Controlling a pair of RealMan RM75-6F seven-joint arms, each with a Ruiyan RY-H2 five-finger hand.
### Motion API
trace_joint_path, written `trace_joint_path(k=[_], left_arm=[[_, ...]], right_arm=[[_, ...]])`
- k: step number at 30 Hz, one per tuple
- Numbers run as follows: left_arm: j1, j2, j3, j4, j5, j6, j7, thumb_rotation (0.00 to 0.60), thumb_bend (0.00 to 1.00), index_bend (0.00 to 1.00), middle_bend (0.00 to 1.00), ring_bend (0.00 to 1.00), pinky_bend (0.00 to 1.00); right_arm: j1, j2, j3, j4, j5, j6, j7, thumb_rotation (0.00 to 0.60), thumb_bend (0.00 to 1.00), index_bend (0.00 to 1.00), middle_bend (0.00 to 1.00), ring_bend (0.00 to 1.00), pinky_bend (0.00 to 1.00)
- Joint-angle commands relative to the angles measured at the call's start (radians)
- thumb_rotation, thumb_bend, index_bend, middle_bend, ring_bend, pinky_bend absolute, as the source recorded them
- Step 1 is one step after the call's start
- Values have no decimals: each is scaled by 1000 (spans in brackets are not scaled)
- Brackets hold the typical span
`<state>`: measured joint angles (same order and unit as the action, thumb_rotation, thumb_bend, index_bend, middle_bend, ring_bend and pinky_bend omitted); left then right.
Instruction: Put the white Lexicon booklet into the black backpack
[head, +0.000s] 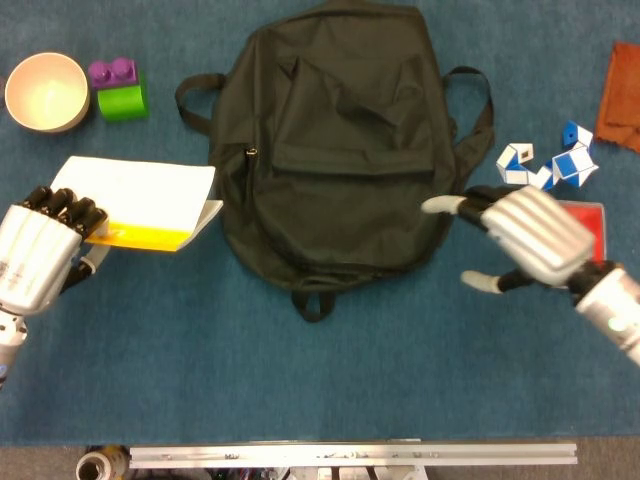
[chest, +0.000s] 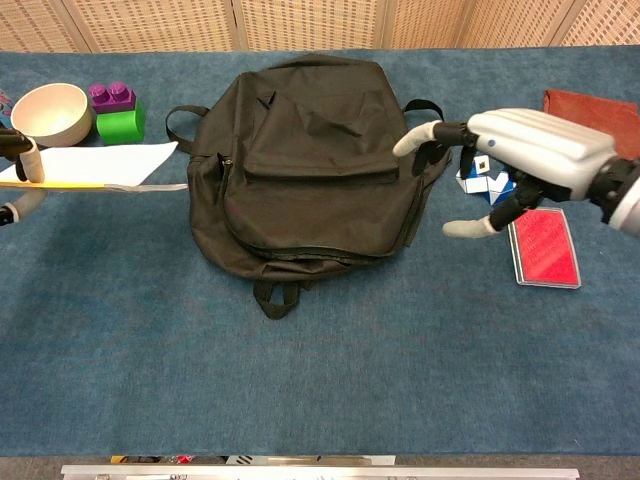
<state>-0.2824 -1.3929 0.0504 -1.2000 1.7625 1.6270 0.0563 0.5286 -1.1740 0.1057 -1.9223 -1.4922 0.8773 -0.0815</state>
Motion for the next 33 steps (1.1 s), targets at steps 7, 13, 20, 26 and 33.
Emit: trace_joint_path(k=[7,13,20,26,33], left_arm=[[14,8,12,-6,22,12,4,600,340,663,596,487,519],[23,10,17,-3,29,15,0,600,340,663,596,488,519],[27,9,16,-1,38,19,-12,600,340,664,597,488,519],[28,6,17,9,37,10,-24,600,340,664,596,488,519],[33,1,17,19,39,15,-39,600,340,664,596,488,519]], right_arm=[[132,-205,25,109,212,-110,-217,600,171,242,356,272,418],[187,-330,18,191,312,-104,-332,600,171,252,356,272,418],[230,-427,8,252,393,-77,-419,600,166,252,356,272,418],[253,-469,-8,292,436,-47,-483,600,165,252,356,272,418],[271,-522,-15,348,457,-13,-526,600,165,256,356,272,418]])
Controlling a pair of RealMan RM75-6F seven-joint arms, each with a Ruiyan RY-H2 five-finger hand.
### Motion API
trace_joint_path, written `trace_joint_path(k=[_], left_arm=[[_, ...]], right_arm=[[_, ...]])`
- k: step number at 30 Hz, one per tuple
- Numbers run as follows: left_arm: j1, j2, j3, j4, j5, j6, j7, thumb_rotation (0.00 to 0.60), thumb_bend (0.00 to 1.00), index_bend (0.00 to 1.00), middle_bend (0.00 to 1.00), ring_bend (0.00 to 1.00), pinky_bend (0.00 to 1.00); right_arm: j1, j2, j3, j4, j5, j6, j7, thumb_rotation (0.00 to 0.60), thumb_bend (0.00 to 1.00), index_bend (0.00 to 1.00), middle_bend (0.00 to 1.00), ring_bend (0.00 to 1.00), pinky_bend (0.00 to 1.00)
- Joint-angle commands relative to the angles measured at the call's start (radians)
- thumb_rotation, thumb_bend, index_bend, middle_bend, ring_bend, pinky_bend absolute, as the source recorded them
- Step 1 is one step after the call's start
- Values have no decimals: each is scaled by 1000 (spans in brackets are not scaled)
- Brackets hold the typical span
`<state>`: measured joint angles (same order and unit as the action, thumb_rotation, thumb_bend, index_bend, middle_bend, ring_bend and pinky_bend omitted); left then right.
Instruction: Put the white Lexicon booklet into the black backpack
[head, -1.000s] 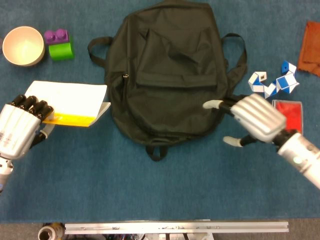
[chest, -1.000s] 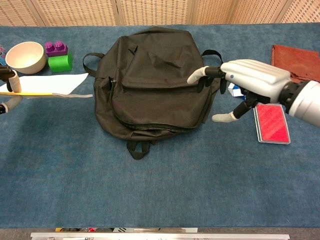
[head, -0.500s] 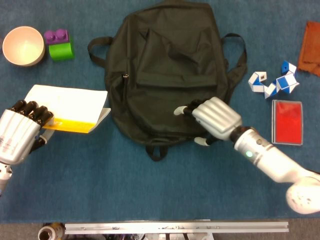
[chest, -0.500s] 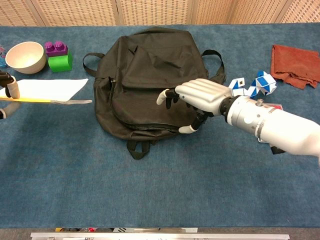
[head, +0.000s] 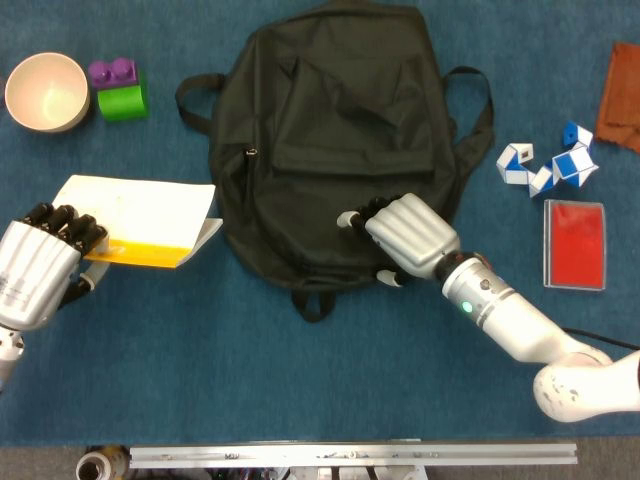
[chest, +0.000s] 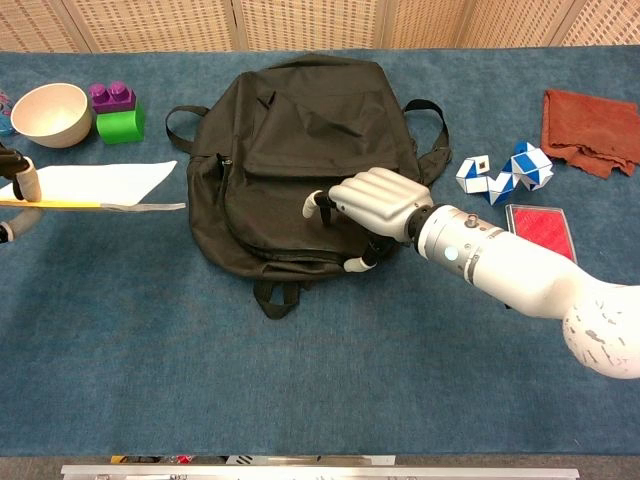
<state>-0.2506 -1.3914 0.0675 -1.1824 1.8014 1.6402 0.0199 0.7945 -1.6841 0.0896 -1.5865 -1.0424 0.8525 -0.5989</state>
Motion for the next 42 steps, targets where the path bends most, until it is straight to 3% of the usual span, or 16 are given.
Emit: trace_joint_path(k=[1,13,19,25,31,42], left_arm=[[2,0,-1,3,0,3,-4,600,340,664,596,488,519],[10,0,-5,18,-5,8,-21,600,340,664,596,488,519],[8,3,-7,17,0,11,-28,600,340,664,596,488,519],[1,8,-7,21,10,16,-61,600,340,664,596,488,519],[-18,30,7,23,56,33,-110,600,340,664,596,488,519],[-83,62,26,-29,164,62,-180,600,340,664,598,488,519]], right_arm=[[7,-16,3,18,12,16,-9,600,166,258,357,272,418],[50,-54,53,93,79,15,0,600,488,372,425,331,503],[61,-81,69,127,61,35,23,600,705,657,585,517,677],[79,-82,108,154,77,48,31,600,861,835,709,675,842],[110,-90,179,161,139,84,11,600,896,883,749,731,909],[181,-168,290,171,217,199,-41,600,907,893,763,747,922]])
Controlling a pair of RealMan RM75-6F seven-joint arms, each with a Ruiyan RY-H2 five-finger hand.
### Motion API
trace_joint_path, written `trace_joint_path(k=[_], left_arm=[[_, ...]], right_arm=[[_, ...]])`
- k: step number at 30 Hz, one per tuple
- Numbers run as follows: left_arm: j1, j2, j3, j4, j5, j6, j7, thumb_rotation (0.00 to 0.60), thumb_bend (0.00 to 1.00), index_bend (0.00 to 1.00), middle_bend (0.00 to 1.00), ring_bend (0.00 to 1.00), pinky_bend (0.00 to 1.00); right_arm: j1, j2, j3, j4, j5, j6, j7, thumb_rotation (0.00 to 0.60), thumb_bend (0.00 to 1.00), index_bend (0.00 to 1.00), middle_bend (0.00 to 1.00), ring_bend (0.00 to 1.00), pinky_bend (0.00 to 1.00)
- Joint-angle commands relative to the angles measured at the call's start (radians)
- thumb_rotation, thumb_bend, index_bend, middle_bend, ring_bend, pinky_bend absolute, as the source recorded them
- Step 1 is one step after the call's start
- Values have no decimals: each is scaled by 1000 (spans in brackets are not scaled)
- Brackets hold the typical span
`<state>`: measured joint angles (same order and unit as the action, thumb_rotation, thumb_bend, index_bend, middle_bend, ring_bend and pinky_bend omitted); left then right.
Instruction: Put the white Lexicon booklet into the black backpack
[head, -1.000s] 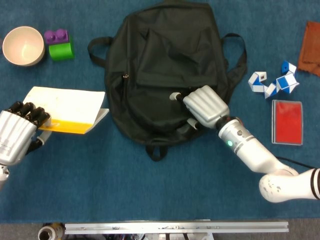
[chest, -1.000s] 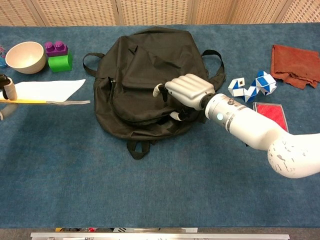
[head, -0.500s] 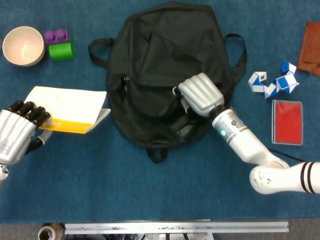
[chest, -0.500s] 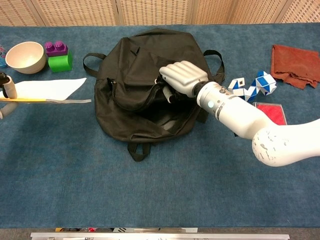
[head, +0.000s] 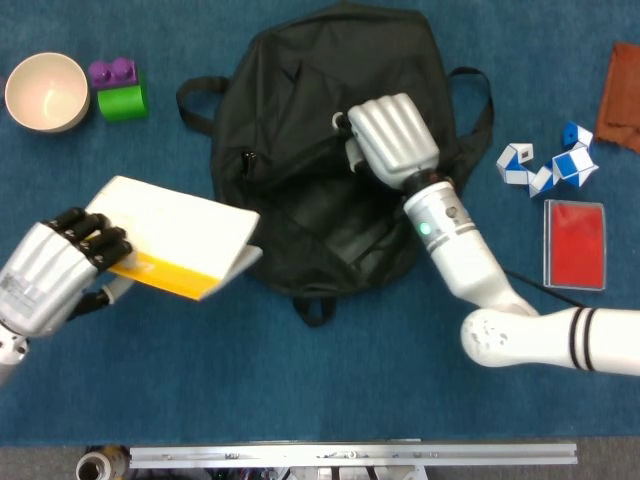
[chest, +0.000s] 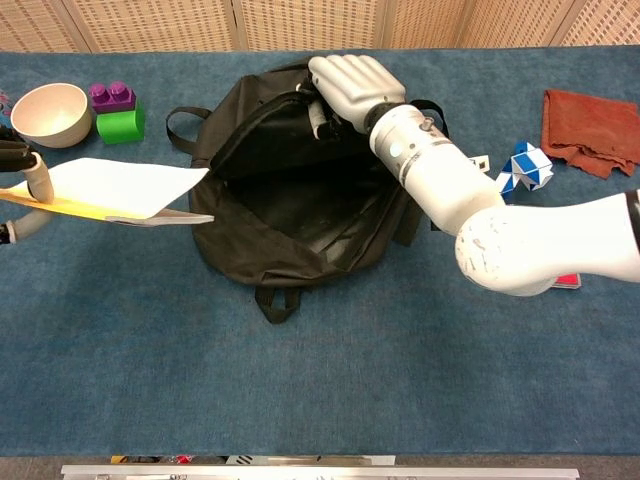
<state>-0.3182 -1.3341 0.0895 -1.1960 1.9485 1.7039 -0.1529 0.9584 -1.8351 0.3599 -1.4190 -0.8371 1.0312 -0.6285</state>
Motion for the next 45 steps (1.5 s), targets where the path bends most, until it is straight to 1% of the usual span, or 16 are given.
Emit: trace_joint_path(k=[1,5,10,19,25,32,37,45], left_arm=[[-22,6,5,-22,24,-5,-7,600,340,665,598,488,519],[-54,-2,2,-47,49,-26,-1,600,340,664,598,488,518],[-87,-20,-4,-69,67,-49,5,600,340,664,598,487,519],[-157,-64,-26,-103,95,-90,9,600,340,664,598,487,519],[-209,-103,-48,-118,90,-140,12,600,340,664,597,485,519],[-255,-152,-71,-108,55,-197,11,600,340,663,596,484,519],[-269,-178,-82,-89,29,-214,17,600,340,662,596,483,518],[-296,-225,-97,-75,-1,-234,16,600,340,661,596,480,518]], right_arm=[[22,-23,29,4,14,27,-12,600,907,893,763,747,923],[45,-43,56,11,17,55,-15,600,907,893,765,748,923],[60,-64,68,35,9,81,-10,600,907,893,766,748,923],[83,-108,98,112,-24,104,52,600,908,893,769,751,922],[88,-118,117,125,-36,116,83,600,907,893,769,751,923],[74,-95,114,84,-38,109,98,600,908,893,769,751,923],[62,-66,119,32,-15,101,94,600,907,893,769,751,922],[63,-49,138,6,10,101,104,600,907,894,769,751,923]])
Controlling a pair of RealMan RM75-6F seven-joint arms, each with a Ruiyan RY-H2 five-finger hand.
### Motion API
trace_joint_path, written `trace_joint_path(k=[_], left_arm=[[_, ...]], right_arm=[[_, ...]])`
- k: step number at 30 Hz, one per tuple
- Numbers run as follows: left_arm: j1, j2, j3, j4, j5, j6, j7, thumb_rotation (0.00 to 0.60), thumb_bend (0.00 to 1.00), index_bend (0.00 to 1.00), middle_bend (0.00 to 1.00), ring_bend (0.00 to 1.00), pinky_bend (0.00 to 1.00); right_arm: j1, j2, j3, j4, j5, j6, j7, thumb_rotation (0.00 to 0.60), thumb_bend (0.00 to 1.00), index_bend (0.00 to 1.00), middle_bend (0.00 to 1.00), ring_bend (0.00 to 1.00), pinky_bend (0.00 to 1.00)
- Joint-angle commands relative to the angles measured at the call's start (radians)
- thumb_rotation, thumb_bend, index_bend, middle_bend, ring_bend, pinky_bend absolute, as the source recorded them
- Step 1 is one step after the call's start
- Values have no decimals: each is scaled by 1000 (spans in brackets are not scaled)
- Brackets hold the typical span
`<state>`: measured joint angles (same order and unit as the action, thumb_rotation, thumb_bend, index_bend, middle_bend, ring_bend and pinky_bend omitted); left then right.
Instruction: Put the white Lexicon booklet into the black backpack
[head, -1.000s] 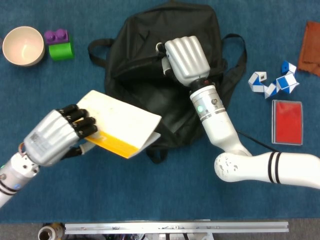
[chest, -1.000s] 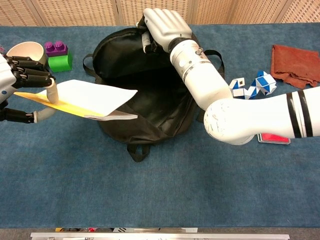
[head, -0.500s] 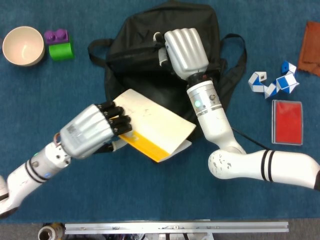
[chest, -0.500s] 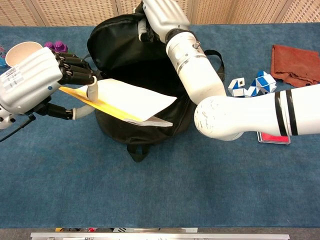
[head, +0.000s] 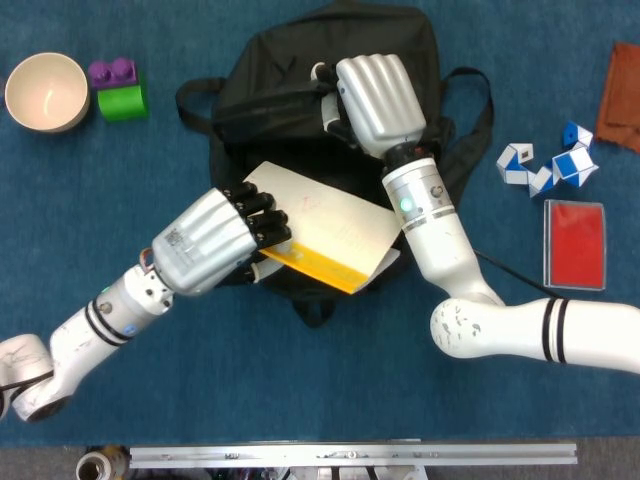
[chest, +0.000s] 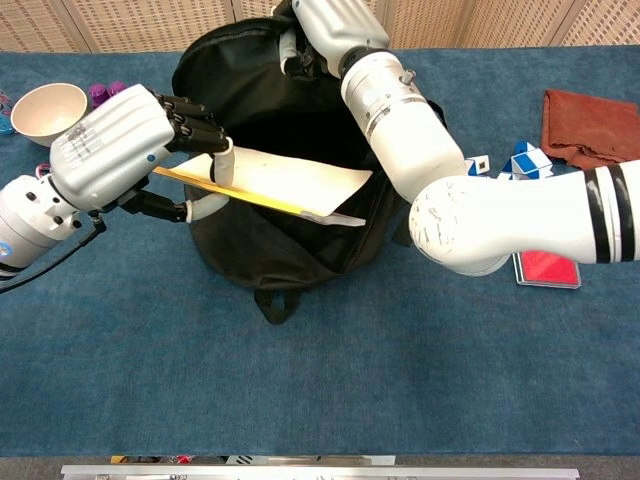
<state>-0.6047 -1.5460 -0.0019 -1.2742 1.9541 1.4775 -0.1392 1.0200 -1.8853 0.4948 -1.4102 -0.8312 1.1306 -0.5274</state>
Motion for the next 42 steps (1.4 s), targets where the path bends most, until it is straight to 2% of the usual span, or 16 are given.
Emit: trace_joint_path(k=[1,13,24,29,42], left_arm=[[-14,-20,-6,4,-9,-11,3,600,340,661,596,480,518],[-58,-88,-31,12,-45,-37,12,600,340,660,596,479,516],[-70,-198,-69,114,-144,-78,43,600,340,649,594,476,516],[-55,-247,-79,170,-184,-73,93,600,340,647,593,475,516],[0,-341,-91,230,-253,-27,244,600,340,643,597,475,516]], right_arm=[[2,2,5,-3,6,2,4,600,907,893,769,751,923],[18,0,21,5,39,-3,22,600,907,893,769,751,923],[23,7,33,-10,68,3,35,600,907,893,770,757,926],[28,8,40,-14,81,6,40,600,907,893,770,756,926],[42,9,55,-13,122,8,46,600,907,893,770,757,926]])
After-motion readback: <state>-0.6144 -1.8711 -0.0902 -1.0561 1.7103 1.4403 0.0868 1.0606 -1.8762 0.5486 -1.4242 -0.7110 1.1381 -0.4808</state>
